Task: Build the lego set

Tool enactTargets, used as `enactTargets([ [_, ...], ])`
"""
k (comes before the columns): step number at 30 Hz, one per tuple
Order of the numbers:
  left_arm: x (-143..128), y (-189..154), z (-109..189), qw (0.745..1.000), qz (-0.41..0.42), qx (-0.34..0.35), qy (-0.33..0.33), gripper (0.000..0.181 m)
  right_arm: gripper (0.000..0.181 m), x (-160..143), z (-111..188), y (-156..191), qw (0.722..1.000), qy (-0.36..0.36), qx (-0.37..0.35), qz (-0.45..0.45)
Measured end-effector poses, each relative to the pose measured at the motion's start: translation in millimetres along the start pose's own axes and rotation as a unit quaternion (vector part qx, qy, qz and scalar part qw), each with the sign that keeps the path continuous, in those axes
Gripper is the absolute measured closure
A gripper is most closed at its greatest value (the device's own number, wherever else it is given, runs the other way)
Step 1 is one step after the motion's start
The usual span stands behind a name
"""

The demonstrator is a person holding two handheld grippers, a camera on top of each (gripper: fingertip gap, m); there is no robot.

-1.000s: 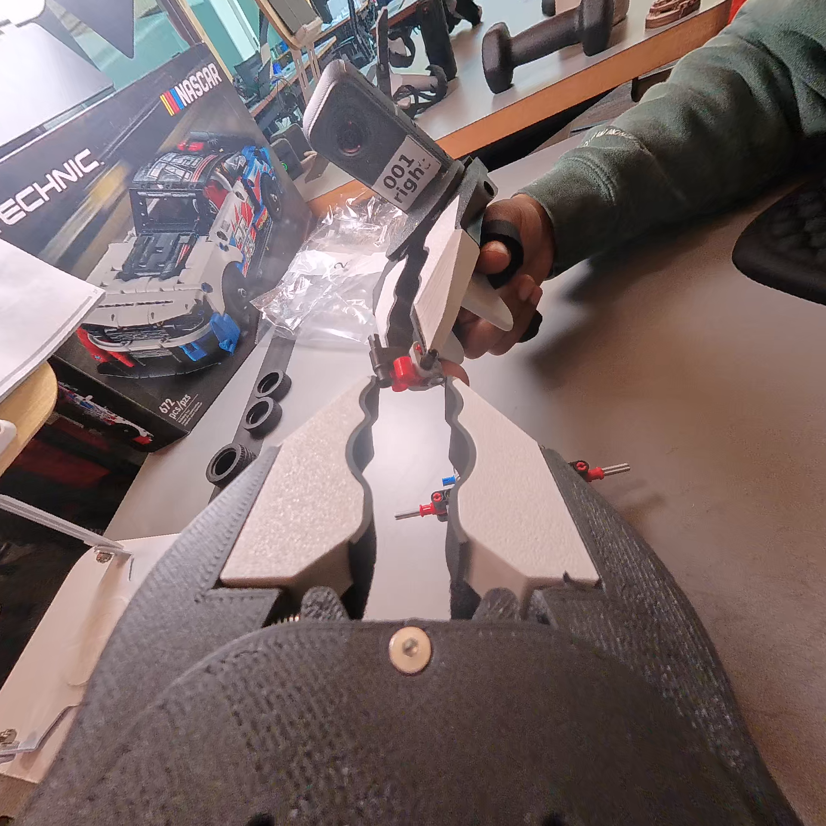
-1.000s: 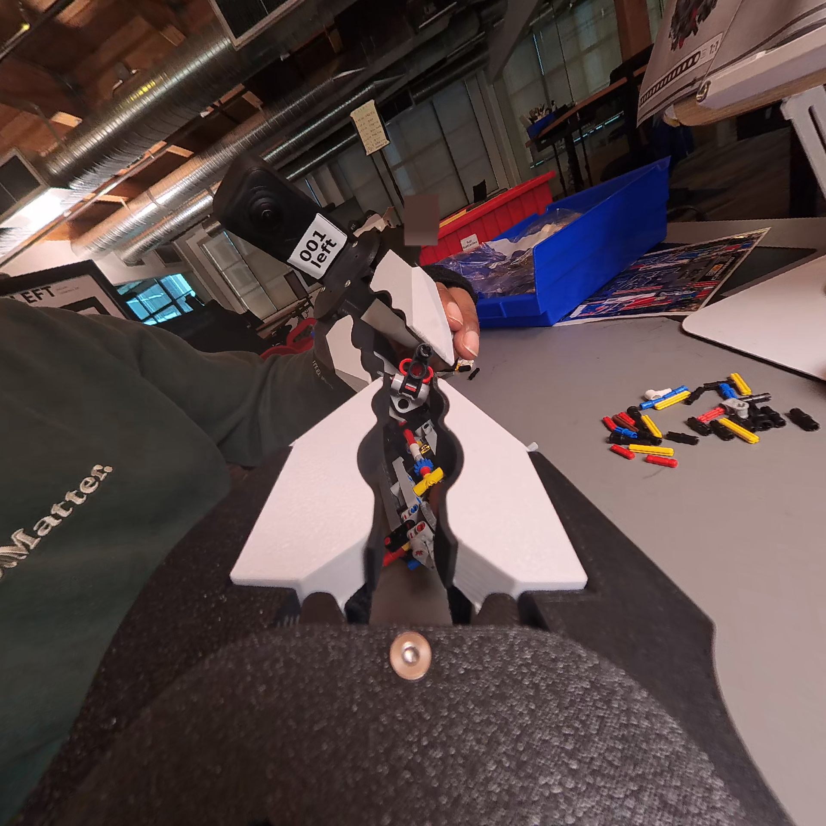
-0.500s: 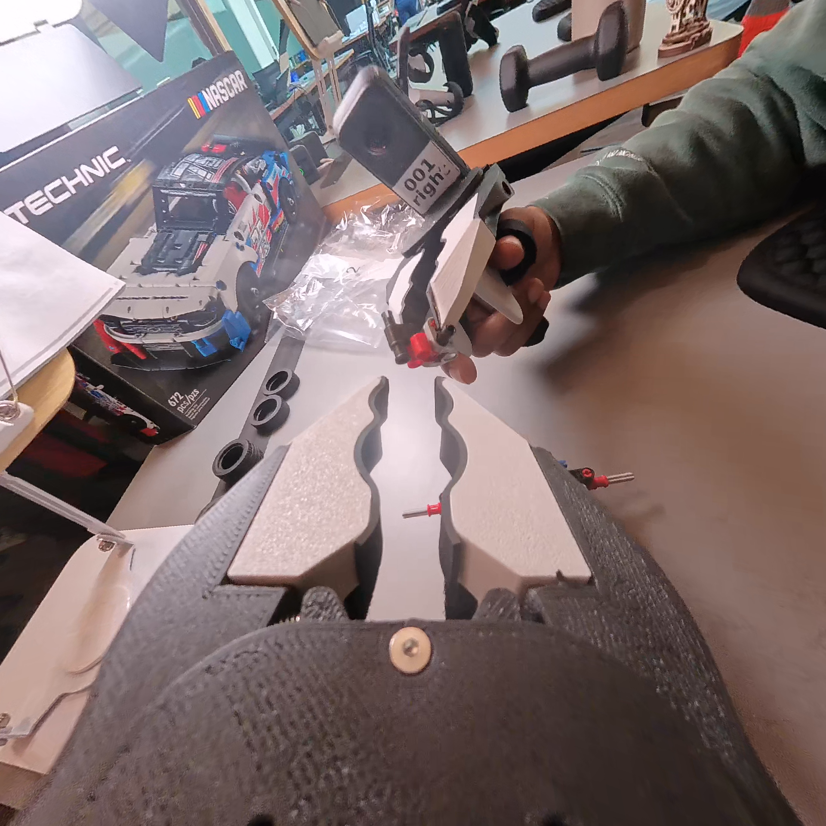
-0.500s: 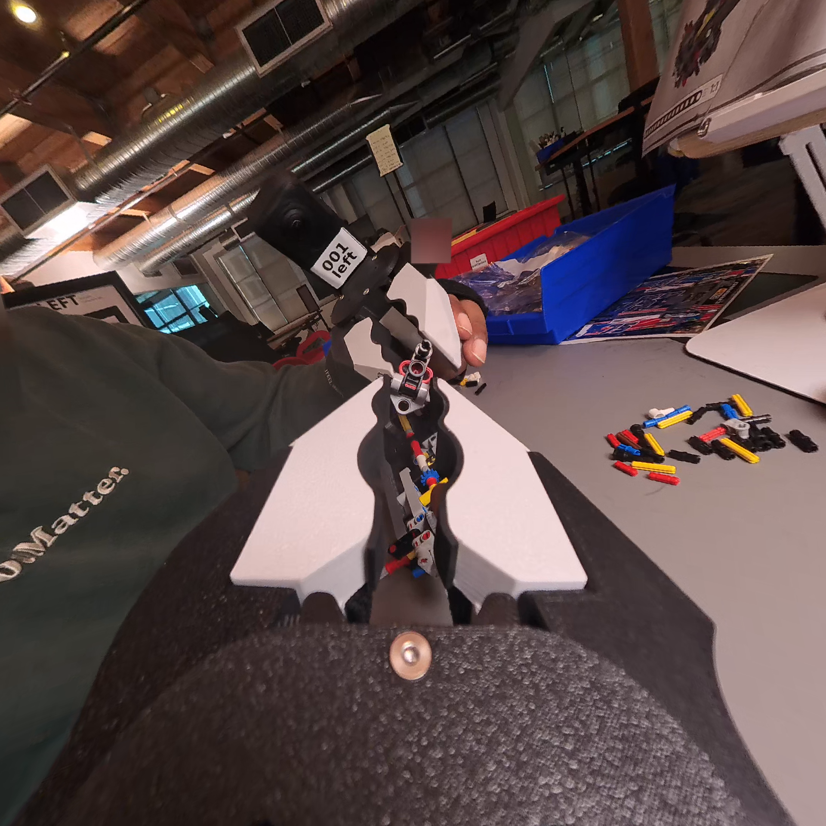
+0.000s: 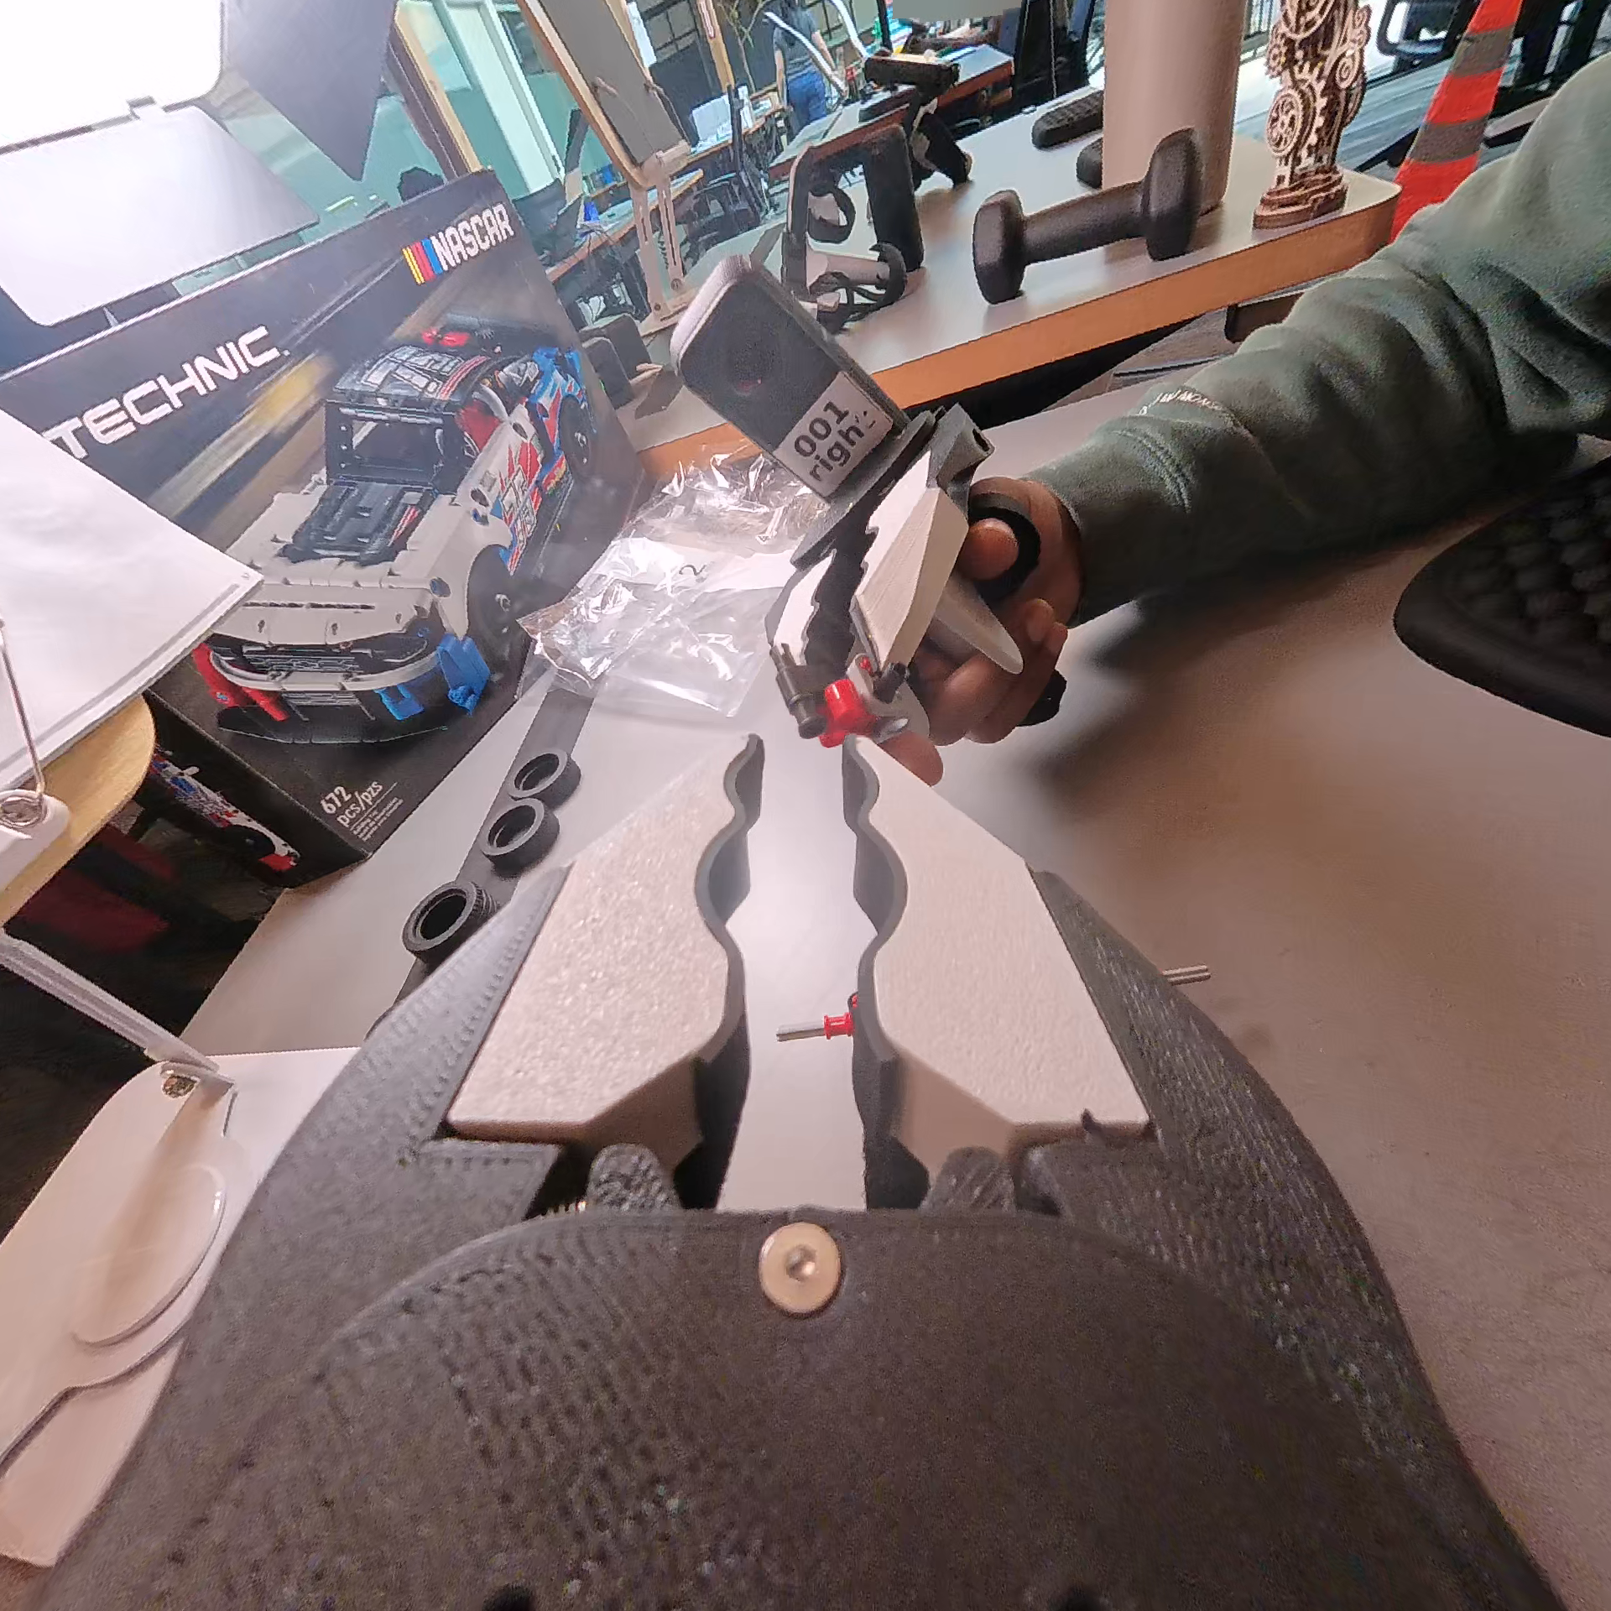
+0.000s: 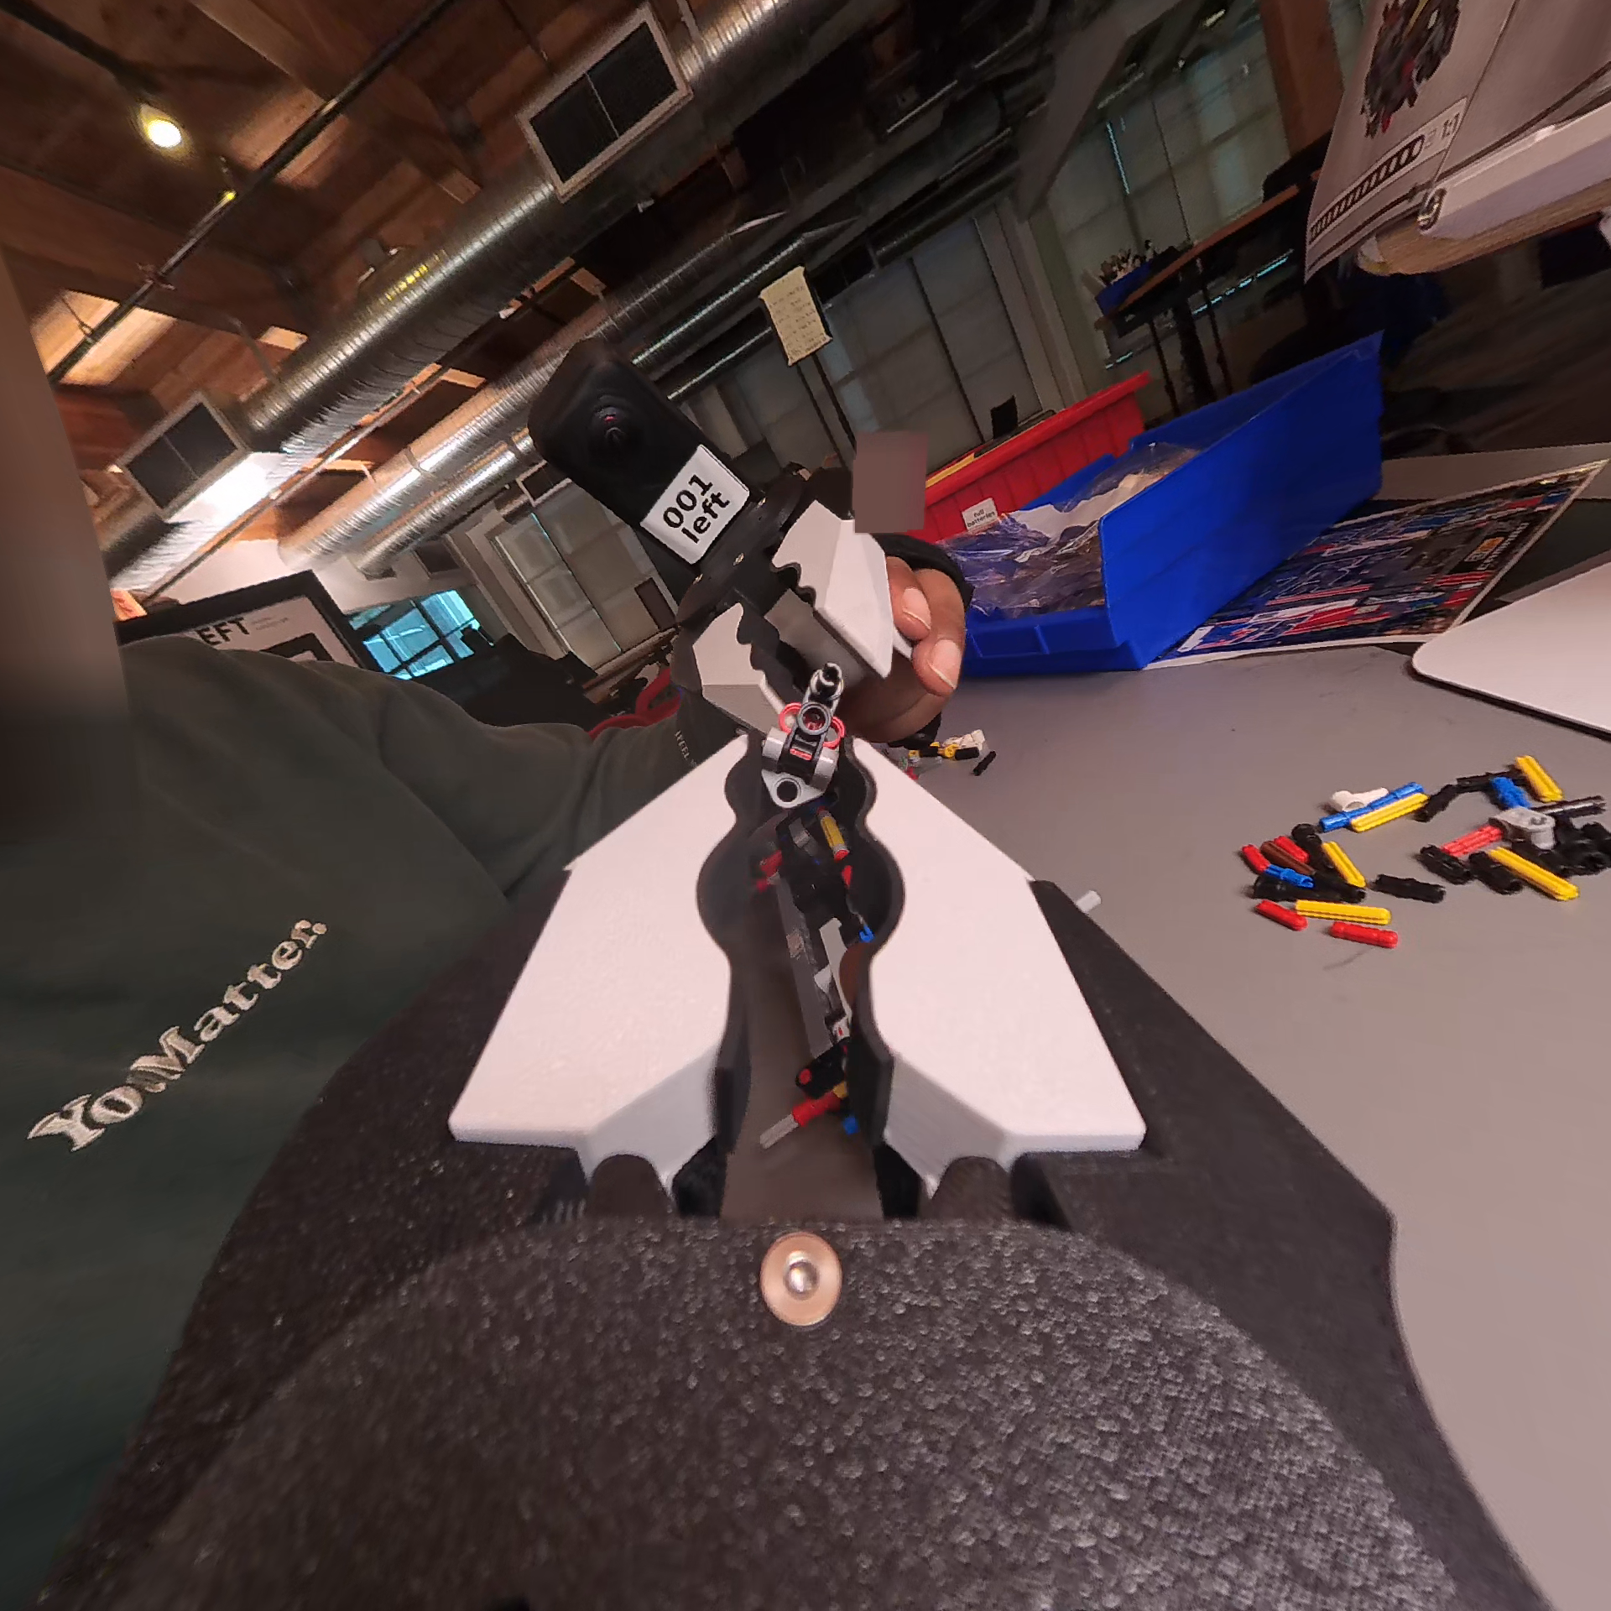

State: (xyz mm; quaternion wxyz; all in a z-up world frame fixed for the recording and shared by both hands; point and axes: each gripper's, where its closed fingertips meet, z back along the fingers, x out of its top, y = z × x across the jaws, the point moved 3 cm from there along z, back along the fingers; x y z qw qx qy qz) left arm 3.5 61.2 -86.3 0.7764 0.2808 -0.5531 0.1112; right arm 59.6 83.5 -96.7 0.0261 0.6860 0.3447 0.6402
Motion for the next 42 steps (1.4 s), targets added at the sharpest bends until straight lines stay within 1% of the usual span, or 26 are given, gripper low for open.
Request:
enactTargets([
  [5, 5, 0, 1, 1.0, 0.016, -0.006, -0.011, 0.171, 0.168, 0, 0, -1, 1.0, -0.001, -0.003, 0.005],
  [10, 5, 8, 6, 0.995, 0.095, -0.021, -0.028, 0.169, 0.167, 1, 0, -1, 1.0, -0.003, -0.013, 0.025],
  [17, 2, 7, 4, 0.986, 0.155, -0.053, -0.022, 0.17, 0.168, 4, 1, 2, 1.0, -0.014, -0.007, 0.026],
  [20, 2, 3, 2, 0.978, 0.191, -0.078, -0.025, 0.171, 0.167, 5, 1, 2, 0.999, -0.02, -0.006, 0.03],
  [23, 8, 1, 1, 0.965, 0.238, -0.099, -0.046, 0.171, 0.167, 7, 1, 4, 0.999, -0.034, -0.006, 0.039],
  [25, 10, 2, 0, 0.959, 0.26, -0.101, -0.058, 0.167, 0.168, 11, 2, 5, 0.997, -0.052, -0.009, 0.057],
  [28, 12, 2, -5, 0.955, 0.273, -0.095, -0.067, 0.152, 0.167, 20, 4, 8, 0.993, -0.094, -0.018, 0.073],
  [29, 14, 2, -7, 0.956, 0.271, -0.084, -0.073, 0.148, 0.167, 23, 5, 7, 0.991, -0.111, -0.022, 0.068],
  [30, 17, 3, -9, 0.96, 0.261, -0.062, -0.08, 0.148, 0.167, 25, 4, 8, 0.99, -0.126, -0.027, 0.063],
  [33, 25, 5, -13, 0.978, 0.192, 0.026, -0.078, 0.151, 0.167, 27, -1, 9, 0.985, -0.161, -0.043, 0.05],
  [34, 28, 4, -14, 0.981, 0.17, 0.045, -0.076, 0.153, 0.167, 27, -2, 9, 0.983, -0.171, -0.047, 0.044],
  [37, 30, 6, -12, 0.986, 0.126, 0.09, -0.062, 0.159, 0.167, 26, -6, 10, 0.979, -0.196, -0.05, 0.018],
  [40, 31, 7, -11, 0.989, 0.077, 0.121, -0.048, 0.159, 0.167, 26, -6, 8, 0.977, -0.207, -0.057, 0.008],
  [42, 32, 8, -8, 0.988, 0.024, 0.149, -0.037, 0.17, 0.168, 27, -3, 6, 0.975, -0.214, -0.058, 0.001],
])
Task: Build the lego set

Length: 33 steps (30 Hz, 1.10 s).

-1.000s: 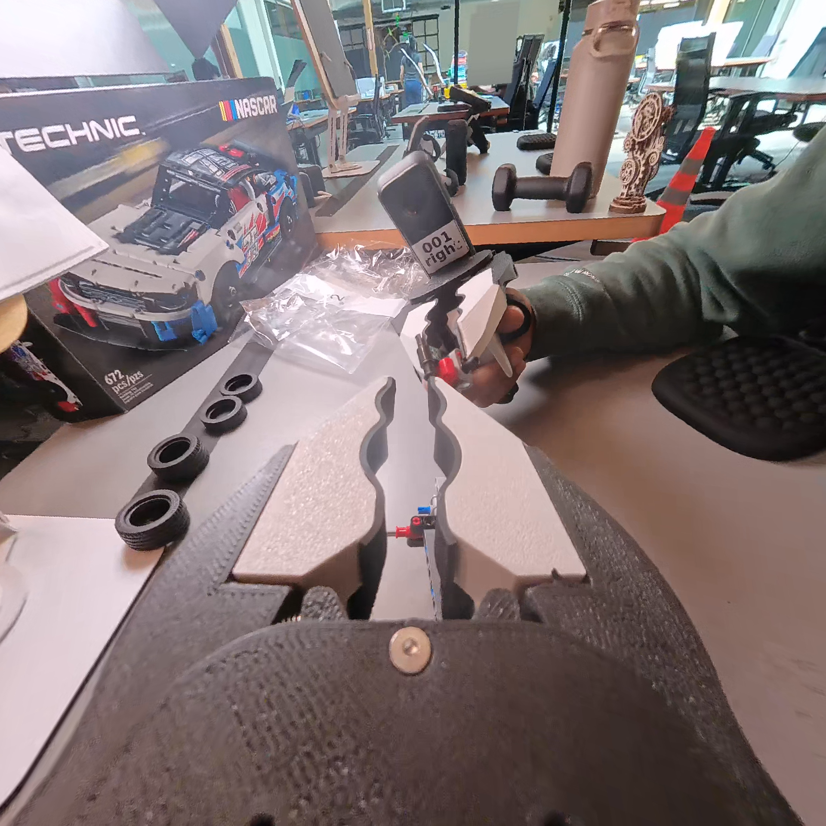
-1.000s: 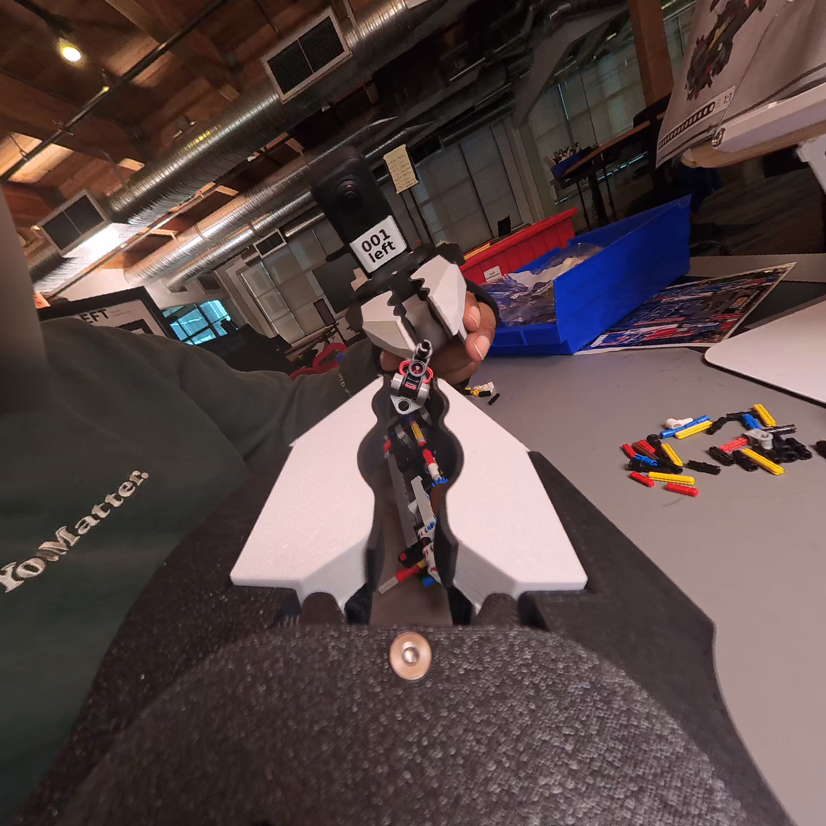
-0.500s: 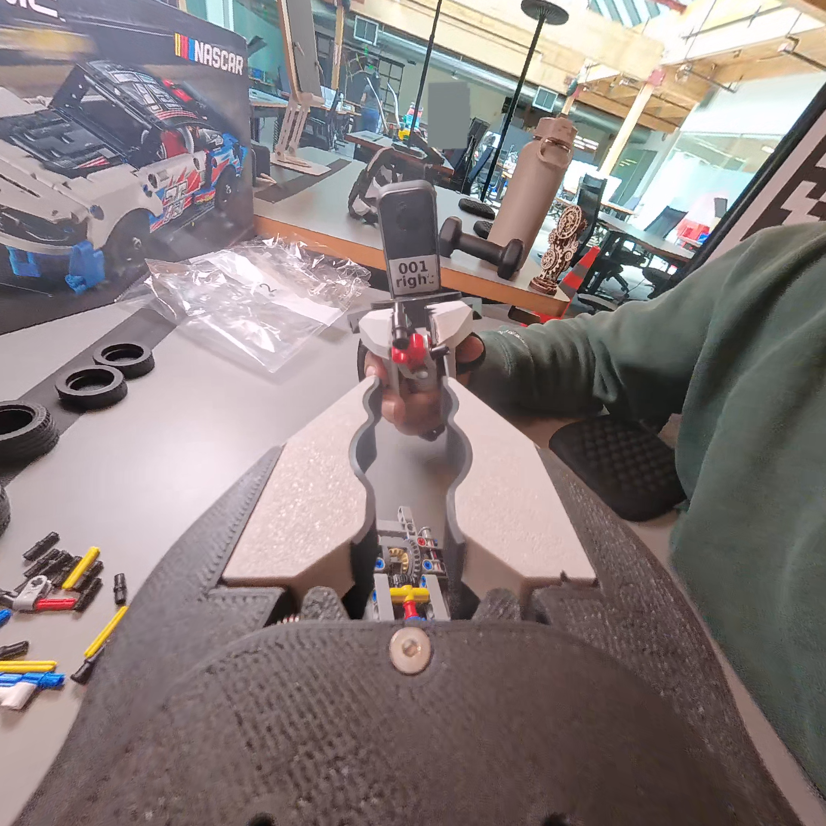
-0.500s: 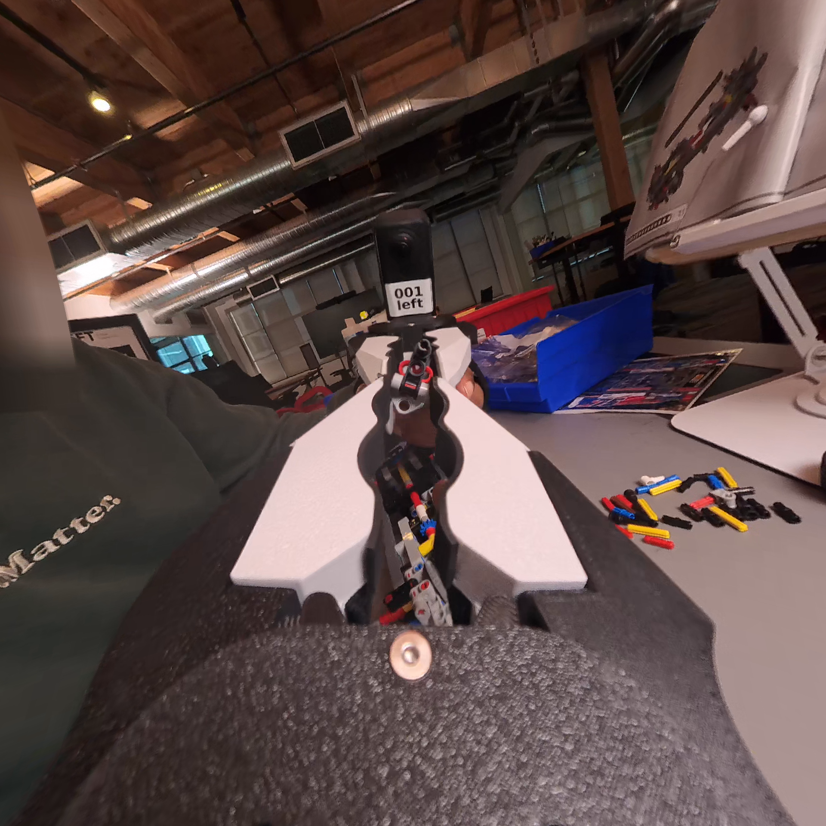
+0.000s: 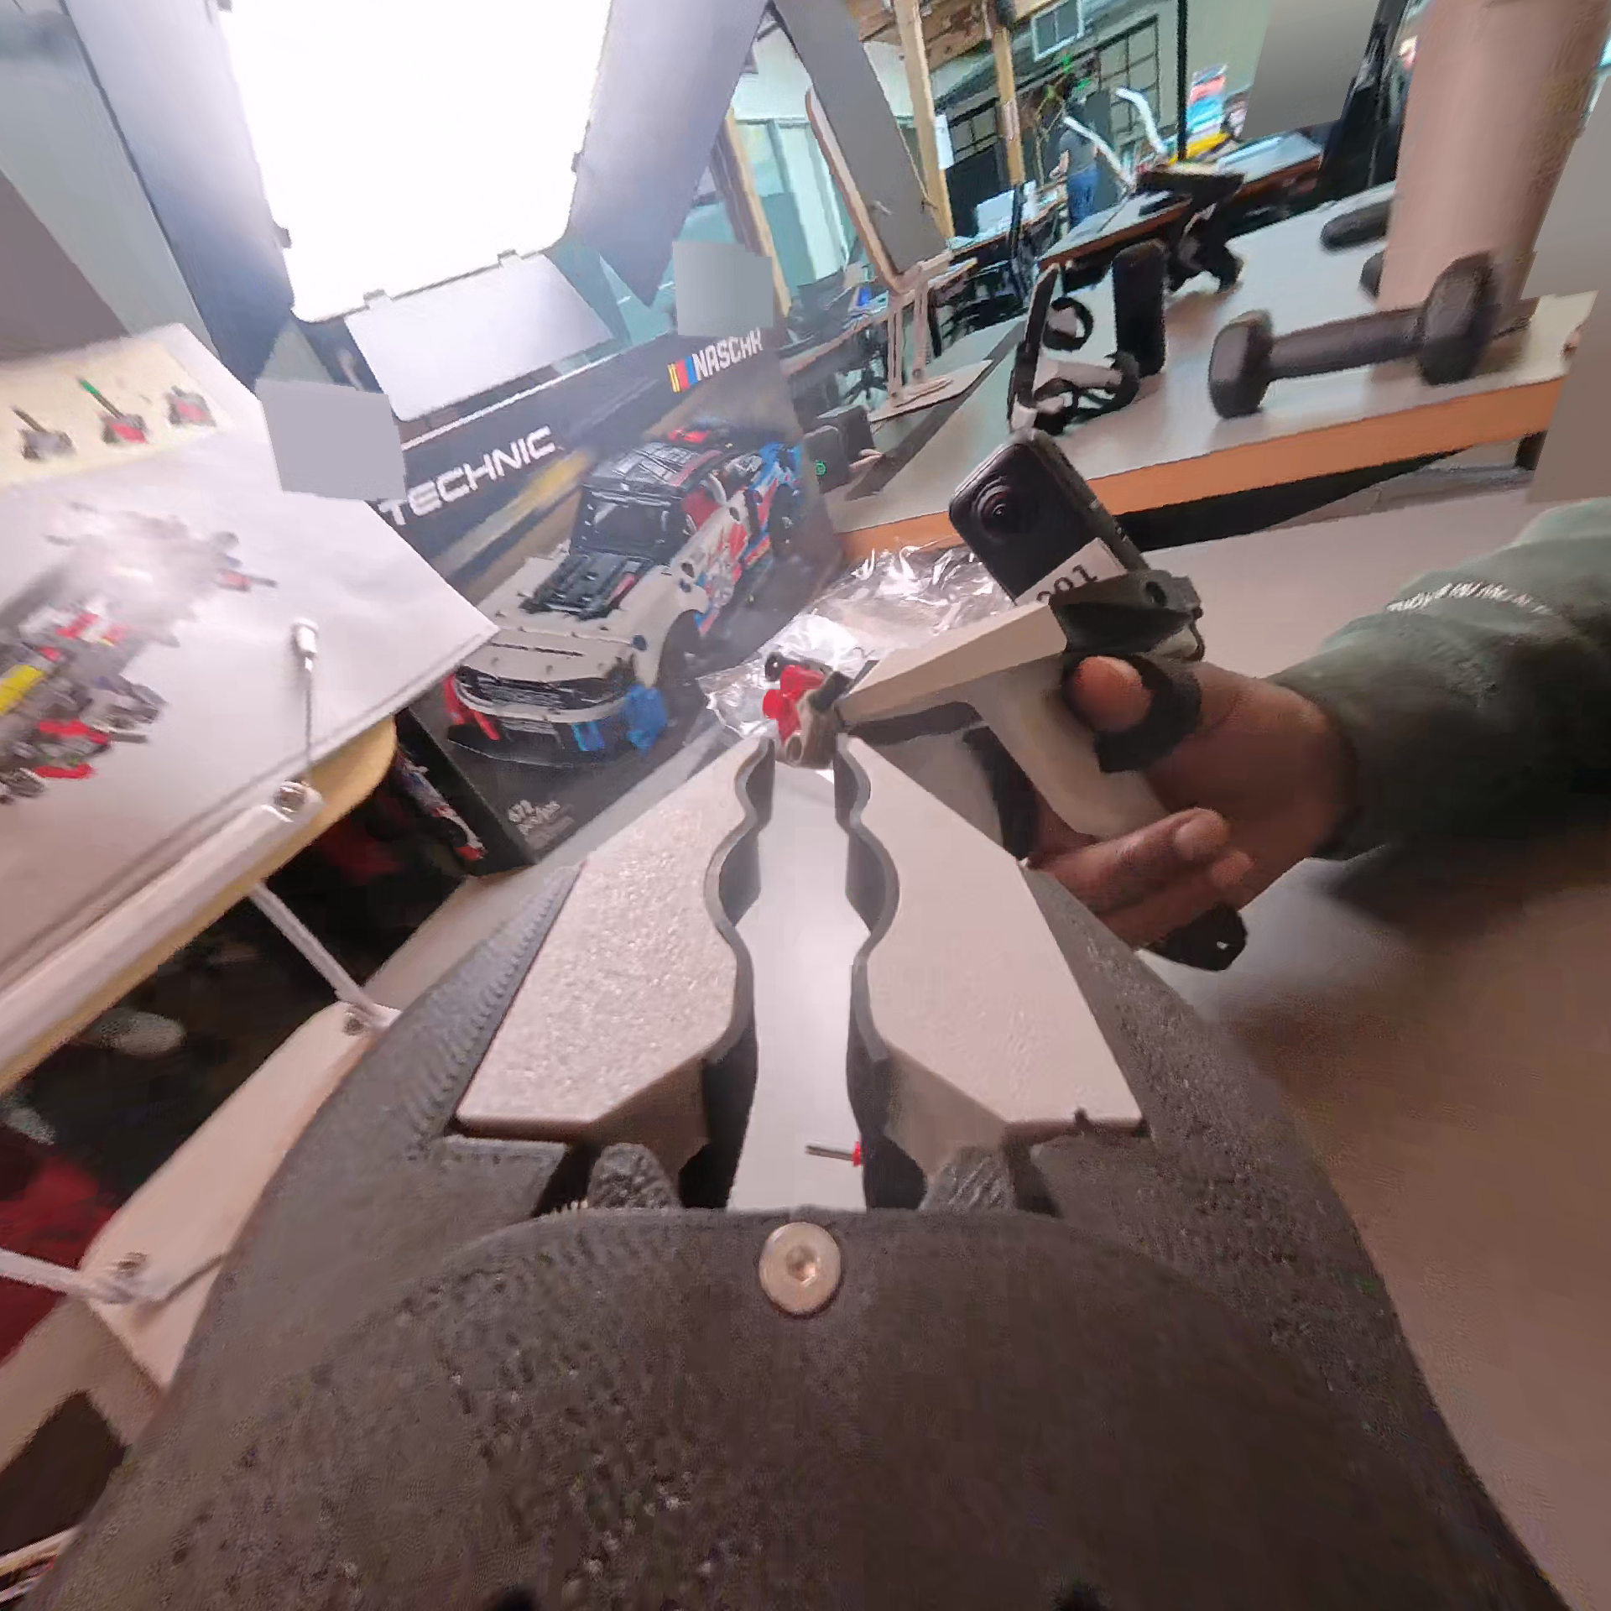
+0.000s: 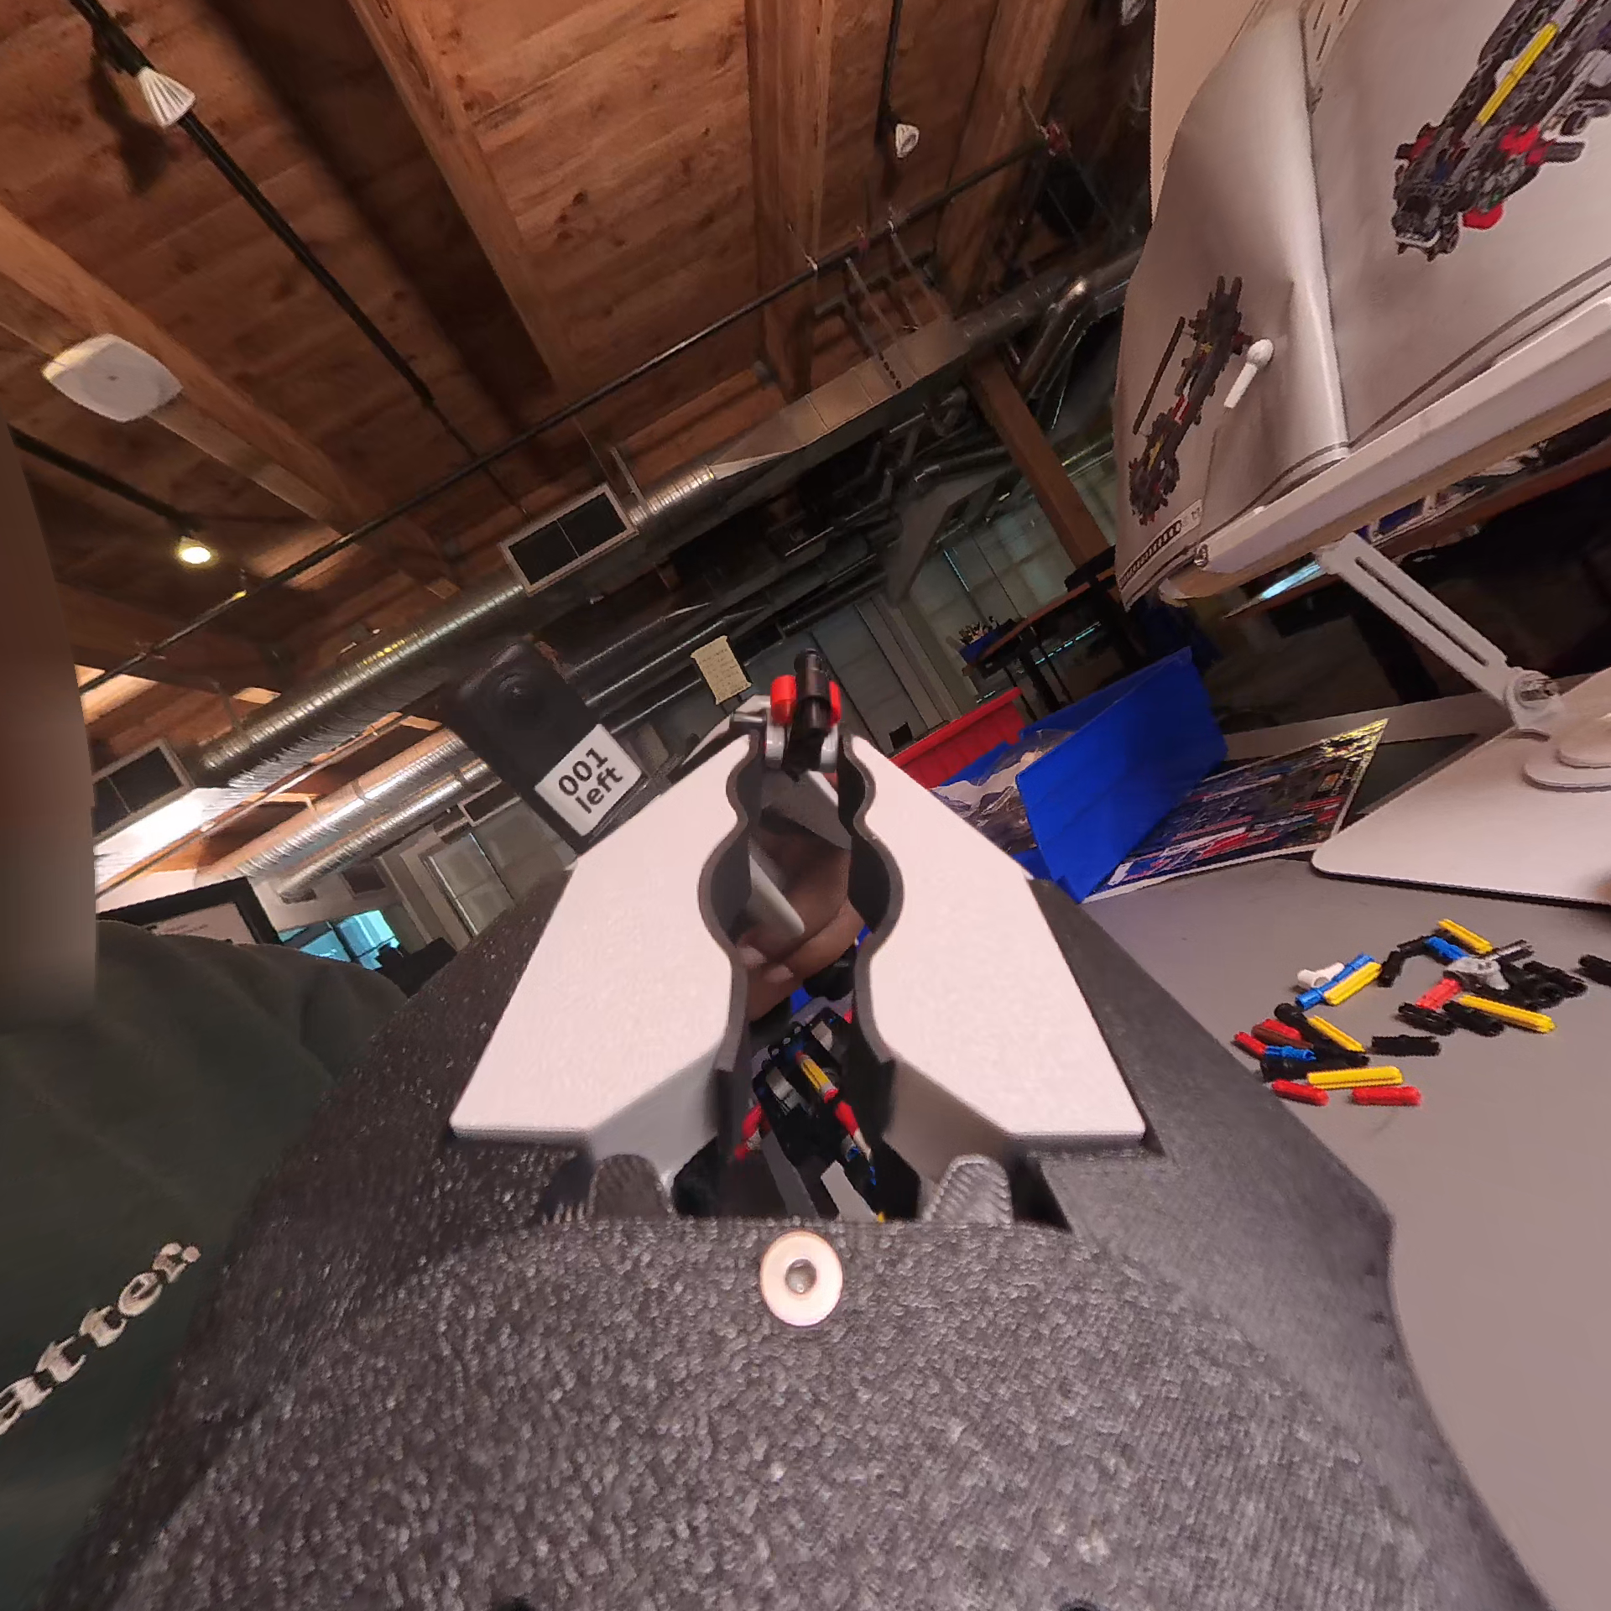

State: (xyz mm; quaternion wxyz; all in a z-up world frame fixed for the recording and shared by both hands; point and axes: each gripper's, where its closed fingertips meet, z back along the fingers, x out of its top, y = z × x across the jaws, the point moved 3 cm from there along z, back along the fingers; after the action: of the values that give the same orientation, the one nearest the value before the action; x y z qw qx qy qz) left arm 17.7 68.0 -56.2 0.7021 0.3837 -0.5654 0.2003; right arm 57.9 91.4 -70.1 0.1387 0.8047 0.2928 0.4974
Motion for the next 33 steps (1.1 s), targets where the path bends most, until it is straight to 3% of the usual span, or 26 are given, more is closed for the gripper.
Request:
enactTargets([
  [4, 2, -2, 2, 0.998, -0.067, 0.015, 0.008, 0.172, 0.168, -1, 1, 1, 1.0, 0.004, 0.01, -0.01],
  [9, -1, -2, 3, 0.996, -0.086, -0.004, 0.021, 0.173, 0.168, -3, 1, -1, 0.999, 0.028, 0.015, -0.013],
  [18, -10, 16, 11, 0.994, 0.066, -0.08, 0.024, 0.174, 0.162, 5, 9, -12, 0.995, 0.08, -0.003, 0.062],
  [27, -25, 1, 11, 0.977, 0.11, -0.175, 0.051, 0.174, 0.153, -5, 14, -7, 0.956, 0.194, 0.005, 0.219],
  [33, -31, -7, 11, 0.971, 0.109, -0.201, 0.068, 0.174, 0.16, -19, 15, -4, 0.936, 0.235, 0.015, 0.26],
])
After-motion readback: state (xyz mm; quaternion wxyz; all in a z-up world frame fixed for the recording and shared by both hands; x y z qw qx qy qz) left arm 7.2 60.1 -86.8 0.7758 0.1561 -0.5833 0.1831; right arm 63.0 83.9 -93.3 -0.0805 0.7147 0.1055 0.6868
